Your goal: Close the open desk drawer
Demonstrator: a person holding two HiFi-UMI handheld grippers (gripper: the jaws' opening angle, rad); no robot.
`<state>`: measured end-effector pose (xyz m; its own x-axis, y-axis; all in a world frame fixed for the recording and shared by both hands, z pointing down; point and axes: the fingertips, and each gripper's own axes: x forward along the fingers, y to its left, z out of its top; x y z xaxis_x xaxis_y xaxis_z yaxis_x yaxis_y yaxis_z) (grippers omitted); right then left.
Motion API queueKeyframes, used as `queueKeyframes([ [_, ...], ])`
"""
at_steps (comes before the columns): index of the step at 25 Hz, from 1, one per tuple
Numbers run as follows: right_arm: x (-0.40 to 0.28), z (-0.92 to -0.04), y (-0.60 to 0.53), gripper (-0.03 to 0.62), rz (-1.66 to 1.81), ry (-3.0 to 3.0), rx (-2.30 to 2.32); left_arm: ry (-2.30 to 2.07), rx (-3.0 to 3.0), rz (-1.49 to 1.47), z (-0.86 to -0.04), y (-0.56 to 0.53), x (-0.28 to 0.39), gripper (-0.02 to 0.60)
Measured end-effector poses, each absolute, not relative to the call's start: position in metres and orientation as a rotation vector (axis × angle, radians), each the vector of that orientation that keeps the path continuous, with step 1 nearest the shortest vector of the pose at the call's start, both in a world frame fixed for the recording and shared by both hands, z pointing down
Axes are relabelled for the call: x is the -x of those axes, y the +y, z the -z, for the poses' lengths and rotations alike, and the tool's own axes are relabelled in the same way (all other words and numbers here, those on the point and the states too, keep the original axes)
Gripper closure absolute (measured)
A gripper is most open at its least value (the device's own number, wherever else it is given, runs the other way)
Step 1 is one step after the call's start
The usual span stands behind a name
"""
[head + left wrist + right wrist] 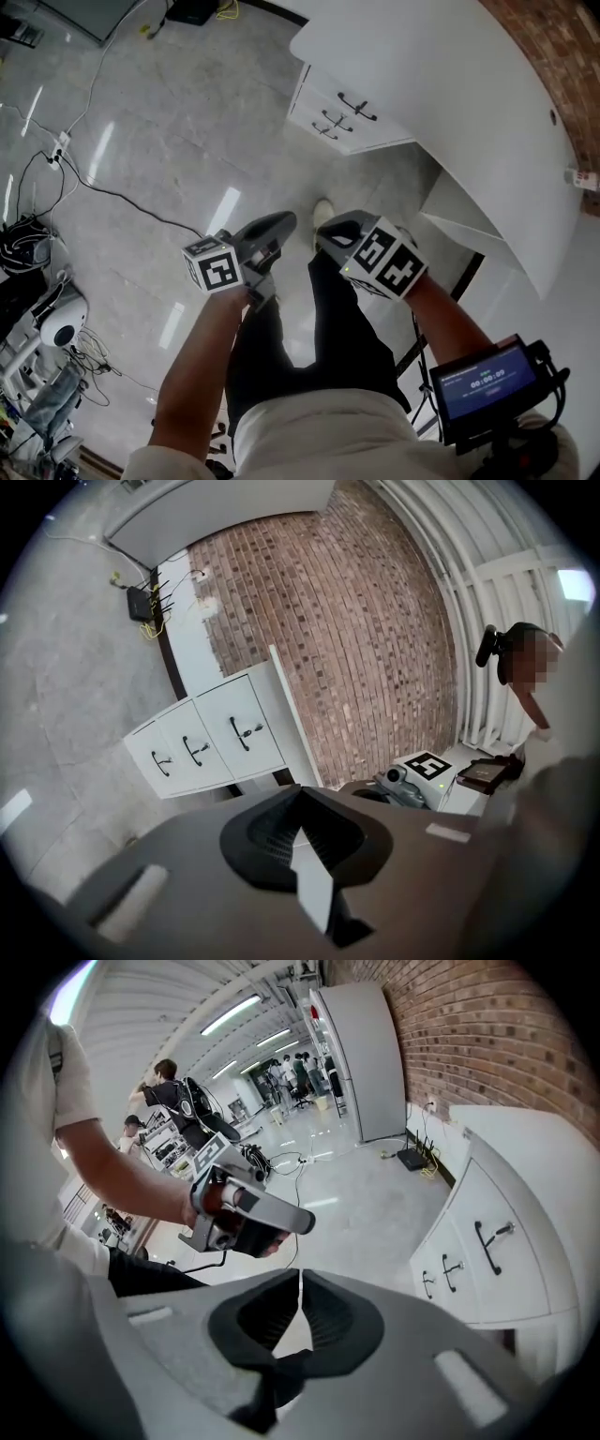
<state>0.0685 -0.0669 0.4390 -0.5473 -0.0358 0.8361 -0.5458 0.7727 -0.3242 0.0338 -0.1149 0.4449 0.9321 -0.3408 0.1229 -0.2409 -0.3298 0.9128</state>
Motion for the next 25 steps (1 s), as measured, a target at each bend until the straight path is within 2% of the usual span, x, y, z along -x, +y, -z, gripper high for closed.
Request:
queueKeyframes([
  [13, -0.056, -0.445, -0.045, 0.582, -0.706, -2.111, -0.460, -0.409, -1.999, 0.117, -0.409, -0.078, -0.016, 0.577],
  [19, -0.038, -0.381, -0.018, 0.583, -0.660, -2.125, -0.486, -0.381, -2.037, 0.119, -0.335, -0.041, 0.002, 0.577],
  [25, -0.024, -0.350, -0.006, 0.585, -0.616, -2.144, -0.501, -0.363, -2.075, 0.093, -0.297, -0.025, 0.013, 0.577],
])
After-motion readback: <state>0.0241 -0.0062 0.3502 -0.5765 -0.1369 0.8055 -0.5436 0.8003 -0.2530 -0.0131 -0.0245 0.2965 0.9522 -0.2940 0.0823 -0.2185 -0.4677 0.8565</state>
